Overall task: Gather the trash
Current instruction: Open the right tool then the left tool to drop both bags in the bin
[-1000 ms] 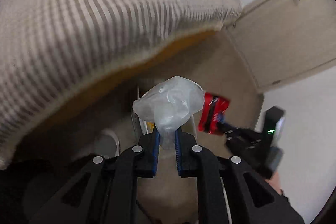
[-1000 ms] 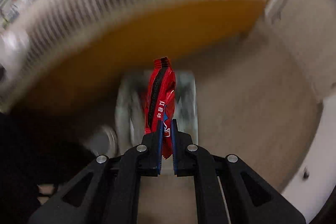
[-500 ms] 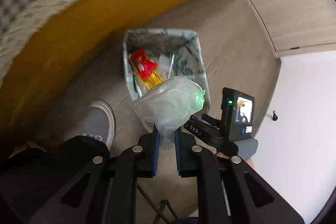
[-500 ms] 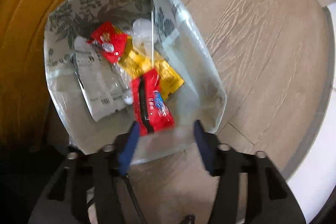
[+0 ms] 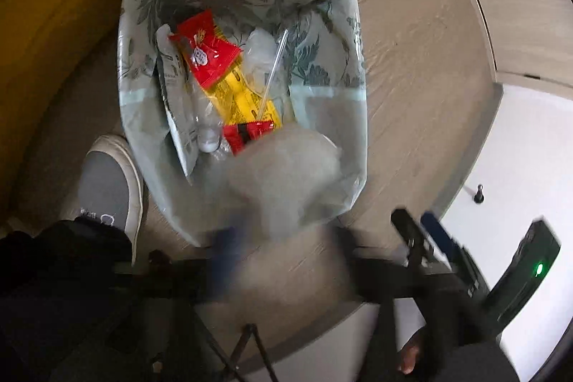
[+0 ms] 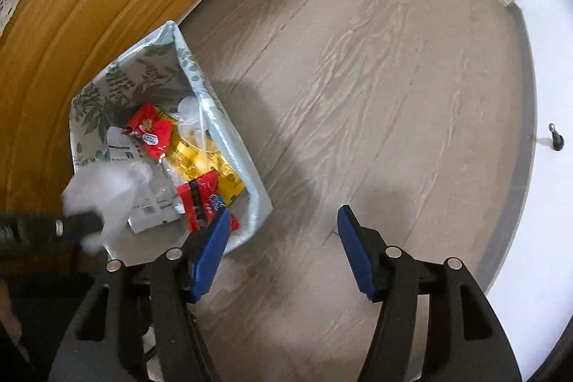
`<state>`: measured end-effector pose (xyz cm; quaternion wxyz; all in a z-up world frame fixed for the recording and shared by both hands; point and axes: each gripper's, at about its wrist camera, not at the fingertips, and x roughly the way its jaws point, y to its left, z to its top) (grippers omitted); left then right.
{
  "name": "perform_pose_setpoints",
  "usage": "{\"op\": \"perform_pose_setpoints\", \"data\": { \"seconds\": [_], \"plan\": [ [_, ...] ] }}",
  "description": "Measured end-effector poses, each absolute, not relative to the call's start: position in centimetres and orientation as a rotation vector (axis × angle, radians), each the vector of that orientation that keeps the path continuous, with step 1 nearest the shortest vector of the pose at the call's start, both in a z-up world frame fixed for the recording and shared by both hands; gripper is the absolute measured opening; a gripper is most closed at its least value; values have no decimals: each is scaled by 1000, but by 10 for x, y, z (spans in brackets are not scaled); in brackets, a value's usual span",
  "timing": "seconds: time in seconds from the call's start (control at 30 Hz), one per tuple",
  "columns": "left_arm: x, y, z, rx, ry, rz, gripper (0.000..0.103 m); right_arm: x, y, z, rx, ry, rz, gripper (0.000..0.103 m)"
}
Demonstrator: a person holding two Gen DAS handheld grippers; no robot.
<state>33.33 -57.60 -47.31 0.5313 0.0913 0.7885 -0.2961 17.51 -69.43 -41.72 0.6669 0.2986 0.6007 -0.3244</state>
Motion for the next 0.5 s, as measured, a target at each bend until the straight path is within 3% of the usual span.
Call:
{"op": "perform_pose_setpoints", "data": {
  "seconds": [0.5],
  "plan": [
    [342,-553,-451,219,1864,-669,81,201,-667,-416,646,1370,-653,60]
  ]
}}
